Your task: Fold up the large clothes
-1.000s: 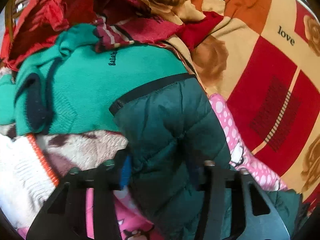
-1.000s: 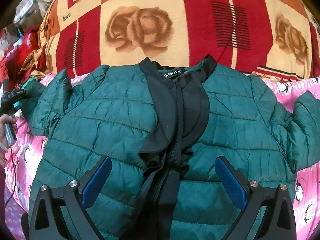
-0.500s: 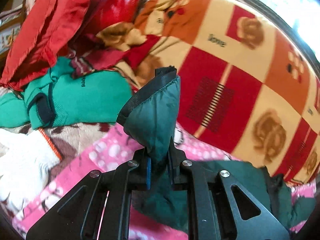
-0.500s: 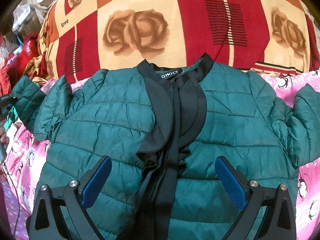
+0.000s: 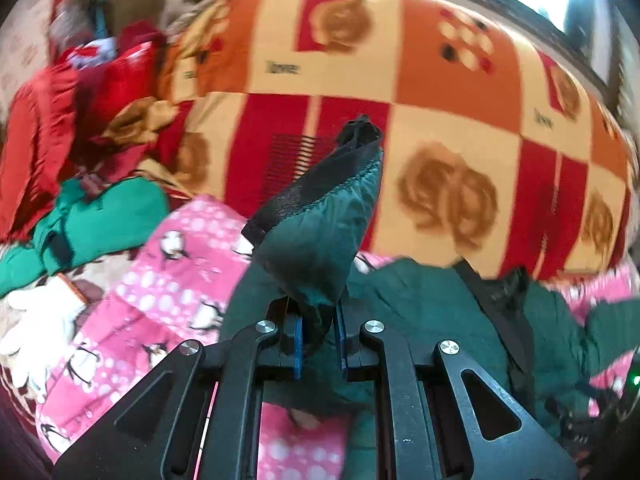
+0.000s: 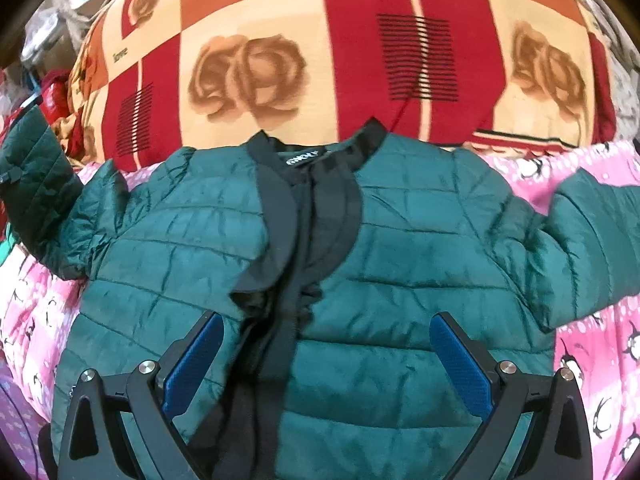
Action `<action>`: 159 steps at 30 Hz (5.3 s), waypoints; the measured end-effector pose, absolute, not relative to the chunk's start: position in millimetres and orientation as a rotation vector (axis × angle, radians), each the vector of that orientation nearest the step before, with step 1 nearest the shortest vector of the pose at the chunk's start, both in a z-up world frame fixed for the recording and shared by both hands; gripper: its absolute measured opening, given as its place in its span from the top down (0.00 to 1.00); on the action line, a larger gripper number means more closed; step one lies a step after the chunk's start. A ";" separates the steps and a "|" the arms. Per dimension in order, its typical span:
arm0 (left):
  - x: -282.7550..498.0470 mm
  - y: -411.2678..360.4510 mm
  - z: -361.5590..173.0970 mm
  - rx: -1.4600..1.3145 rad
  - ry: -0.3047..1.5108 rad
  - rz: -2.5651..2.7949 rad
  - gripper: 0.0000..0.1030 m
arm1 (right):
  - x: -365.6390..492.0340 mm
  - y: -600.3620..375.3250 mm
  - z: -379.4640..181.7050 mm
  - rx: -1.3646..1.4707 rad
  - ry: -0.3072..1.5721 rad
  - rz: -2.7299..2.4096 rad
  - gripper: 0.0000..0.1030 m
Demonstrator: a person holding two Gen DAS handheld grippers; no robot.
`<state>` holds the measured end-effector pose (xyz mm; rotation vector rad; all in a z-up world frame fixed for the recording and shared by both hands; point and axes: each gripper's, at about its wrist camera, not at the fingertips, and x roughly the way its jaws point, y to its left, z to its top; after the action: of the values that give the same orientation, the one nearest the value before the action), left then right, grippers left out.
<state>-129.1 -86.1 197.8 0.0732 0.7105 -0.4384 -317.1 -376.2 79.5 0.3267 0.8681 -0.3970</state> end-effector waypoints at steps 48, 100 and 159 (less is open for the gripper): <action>-205.0 -244.6 102.9 0.290 0.891 -0.577 0.89 | -368.0 -421.4 76.9 0.361 0.887 -0.477 0.00; -186.0 -117.7 156.1 0.128 0.823 -0.508 0.33 | -294.8 -405.3 83.4 0.556 0.818 -0.249 0.12; -113.6 -204.2 69.5 0.166 0.909 -0.419 0.29 | -219.8 -431.4 65.2 0.300 0.824 -0.230 0.43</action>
<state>-113.6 -204.2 69.5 0.1664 0.9086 -0.4186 -219.8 -431.4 65.2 0.2998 0.8244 -0.2297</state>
